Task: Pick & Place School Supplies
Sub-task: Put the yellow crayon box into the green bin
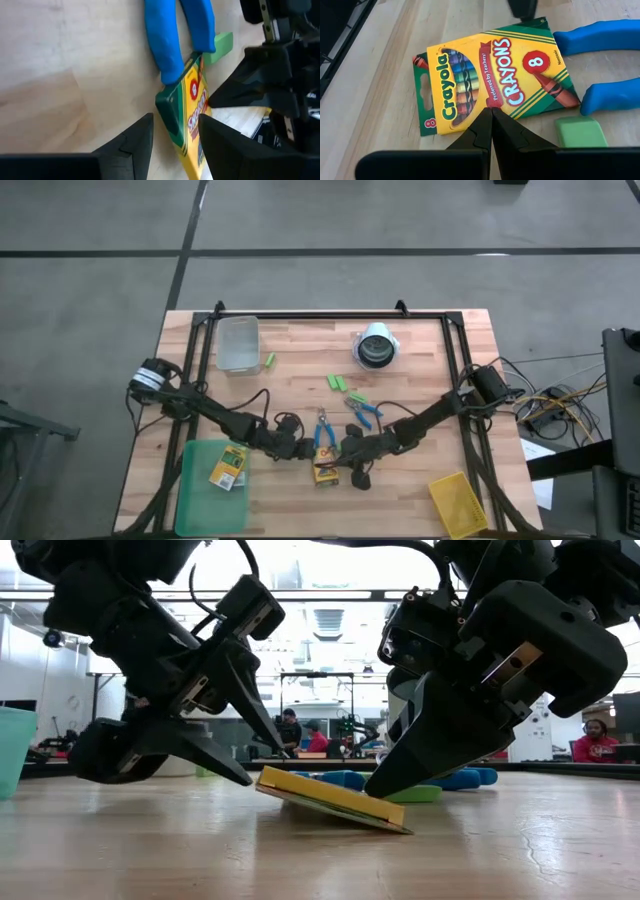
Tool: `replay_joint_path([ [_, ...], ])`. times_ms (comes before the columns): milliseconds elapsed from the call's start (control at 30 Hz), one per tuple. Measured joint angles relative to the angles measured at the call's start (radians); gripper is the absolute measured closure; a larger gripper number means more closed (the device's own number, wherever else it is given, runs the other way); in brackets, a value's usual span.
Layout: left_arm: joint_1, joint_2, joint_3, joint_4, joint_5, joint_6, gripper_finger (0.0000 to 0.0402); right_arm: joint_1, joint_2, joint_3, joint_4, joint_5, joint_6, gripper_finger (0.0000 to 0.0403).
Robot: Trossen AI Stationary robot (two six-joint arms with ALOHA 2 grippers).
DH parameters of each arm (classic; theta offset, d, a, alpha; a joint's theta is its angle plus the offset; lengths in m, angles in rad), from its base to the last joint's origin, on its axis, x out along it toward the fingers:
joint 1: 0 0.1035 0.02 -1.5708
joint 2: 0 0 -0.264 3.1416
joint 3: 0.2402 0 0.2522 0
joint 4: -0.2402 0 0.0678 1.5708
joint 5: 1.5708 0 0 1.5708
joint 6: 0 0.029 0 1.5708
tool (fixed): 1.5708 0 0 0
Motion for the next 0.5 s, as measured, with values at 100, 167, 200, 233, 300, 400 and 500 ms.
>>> replay_joint_path([
  [100,-0.002,0.000,0.000,-0.005,-0.016,0.070,0.0241,0.000,0.000,0.000,0.000,0.000,0.003,0.0394],
  [167,-0.001,0.000,0.000,-0.009,-0.020,0.161,0.0241,0.000,0.000,0.000,0.000,0.000,0.003,0.0394],
  [200,-0.001,0.000,0.000,-0.009,-0.020,0.179,0.0241,0.000,0.000,0.000,0.000,0.000,0.003,0.0394],
  [233,-0.003,0.000,0.000,-0.007,-0.020,0.178,0.0241,0.000,0.000,0.000,0.000,0.000,0.003,0.0394],
  [300,-0.006,0.000,0.000,-0.003,-0.020,0.170,0.0241,0.000,0.000,0.000,0.000,0.000,0.003,0.0394],
  [400,-0.008,0.000,0.000,-0.003,-0.020,0.181,0.0241,0.000,0.000,0.000,0.000,0.000,0.003,0.0394],
  [500,-0.008,0.007,0.000,0.003,-0.024,0.180,0.0241,0.000,0.000,0.000,0.000,0.001,0.003,0.0394],
])
